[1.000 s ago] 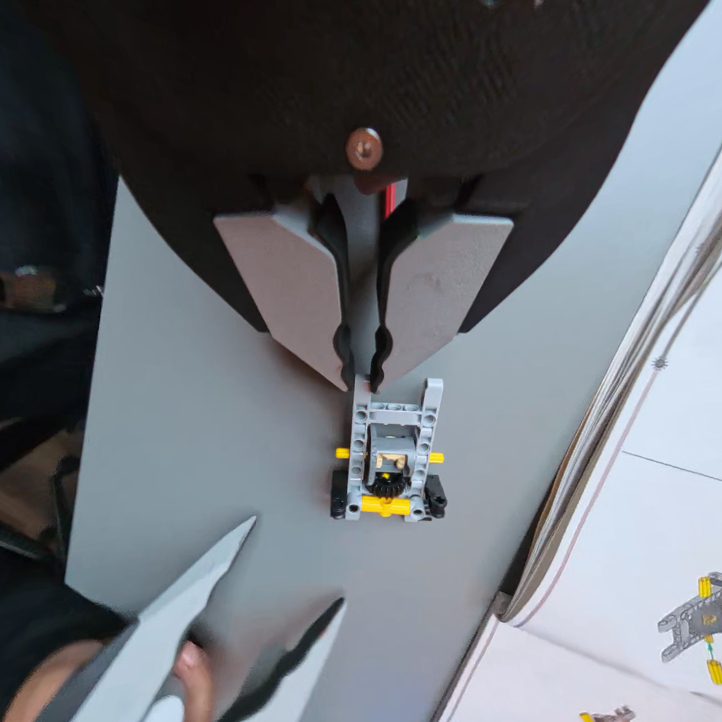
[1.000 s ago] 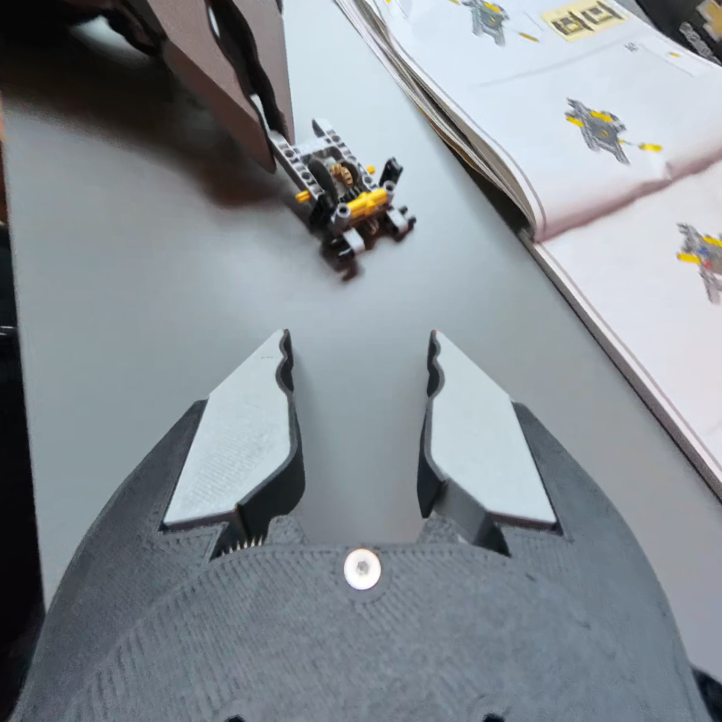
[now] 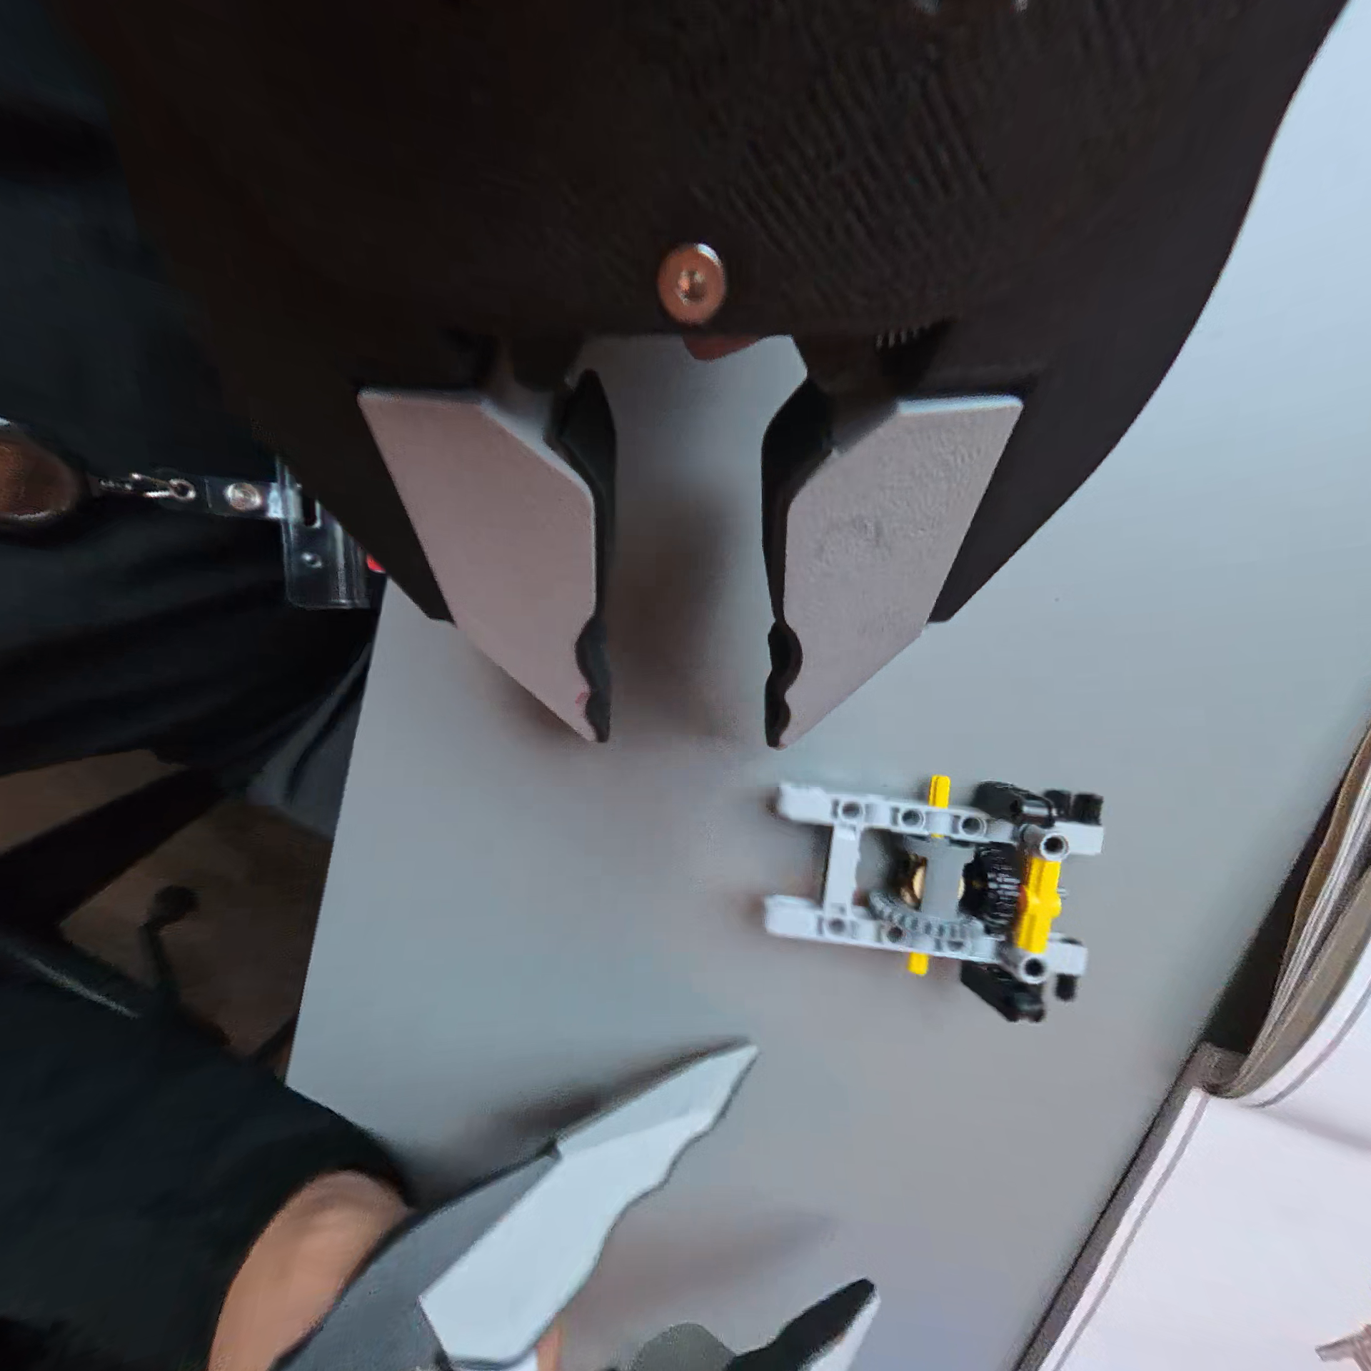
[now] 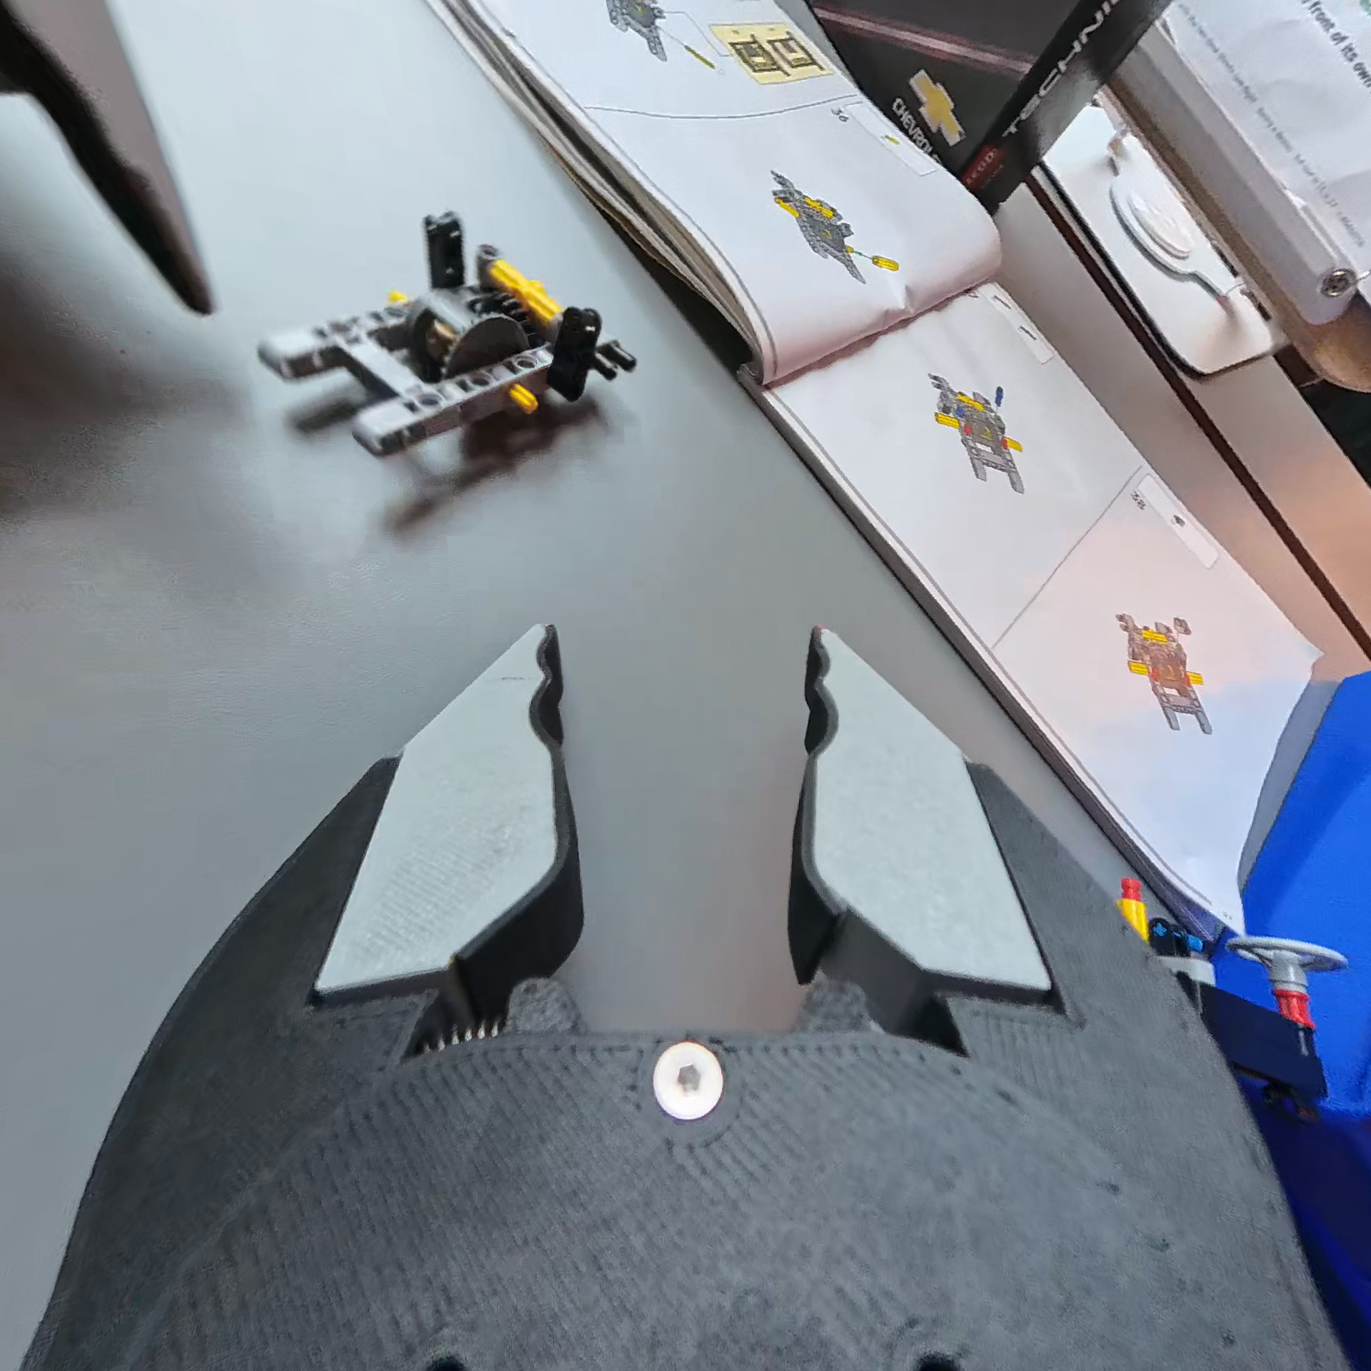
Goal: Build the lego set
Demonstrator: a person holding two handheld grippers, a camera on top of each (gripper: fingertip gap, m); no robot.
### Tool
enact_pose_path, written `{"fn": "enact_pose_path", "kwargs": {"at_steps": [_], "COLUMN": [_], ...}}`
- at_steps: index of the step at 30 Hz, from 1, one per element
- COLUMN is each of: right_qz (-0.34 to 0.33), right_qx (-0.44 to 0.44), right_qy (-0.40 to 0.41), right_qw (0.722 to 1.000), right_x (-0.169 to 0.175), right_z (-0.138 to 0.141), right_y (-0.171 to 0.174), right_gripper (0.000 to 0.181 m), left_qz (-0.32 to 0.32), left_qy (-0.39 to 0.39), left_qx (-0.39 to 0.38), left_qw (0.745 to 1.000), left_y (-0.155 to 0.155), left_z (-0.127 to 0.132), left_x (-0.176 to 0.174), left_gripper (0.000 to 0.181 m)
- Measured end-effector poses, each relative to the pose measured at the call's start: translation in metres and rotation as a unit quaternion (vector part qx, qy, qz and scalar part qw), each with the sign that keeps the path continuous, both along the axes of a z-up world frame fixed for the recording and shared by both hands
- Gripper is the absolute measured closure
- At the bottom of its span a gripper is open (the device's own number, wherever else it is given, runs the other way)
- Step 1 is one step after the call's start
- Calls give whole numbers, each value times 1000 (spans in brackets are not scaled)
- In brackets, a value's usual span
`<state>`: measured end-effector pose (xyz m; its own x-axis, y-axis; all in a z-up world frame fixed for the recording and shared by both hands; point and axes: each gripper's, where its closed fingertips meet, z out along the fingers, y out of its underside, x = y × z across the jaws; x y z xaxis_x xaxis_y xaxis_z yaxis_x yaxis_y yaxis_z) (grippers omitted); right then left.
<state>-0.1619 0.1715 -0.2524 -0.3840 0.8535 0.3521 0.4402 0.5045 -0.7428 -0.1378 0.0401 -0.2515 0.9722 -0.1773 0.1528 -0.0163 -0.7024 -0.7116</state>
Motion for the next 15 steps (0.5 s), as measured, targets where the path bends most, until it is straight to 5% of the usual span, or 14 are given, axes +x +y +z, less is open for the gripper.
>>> {"fn": "enact_pose_path", "kwargs": {"at_steps": [6, 11, 15], "right_qz": [13, 5, -23], "right_qx": [-58, -64, -32], "right_qy": [2, 25, 8], "right_qw": [998, 998, 999], "right_x": [2, 3, 0], "right_z": [7, 14, 5], "right_y": [-1, 2, 10], "right_gripper": [121, 151, 181], "left_qz": [94, 229, 275], "left_qy": [125, 194, 253], "left_qx": [25, 57, 111], "left_qw": [987, 952, 921], "left_y": [-26, -34, -23], "left_z": [9, 21, 44], "left_x": [-48, -111, -138], "left_gripper": [153, 161, 179]}}
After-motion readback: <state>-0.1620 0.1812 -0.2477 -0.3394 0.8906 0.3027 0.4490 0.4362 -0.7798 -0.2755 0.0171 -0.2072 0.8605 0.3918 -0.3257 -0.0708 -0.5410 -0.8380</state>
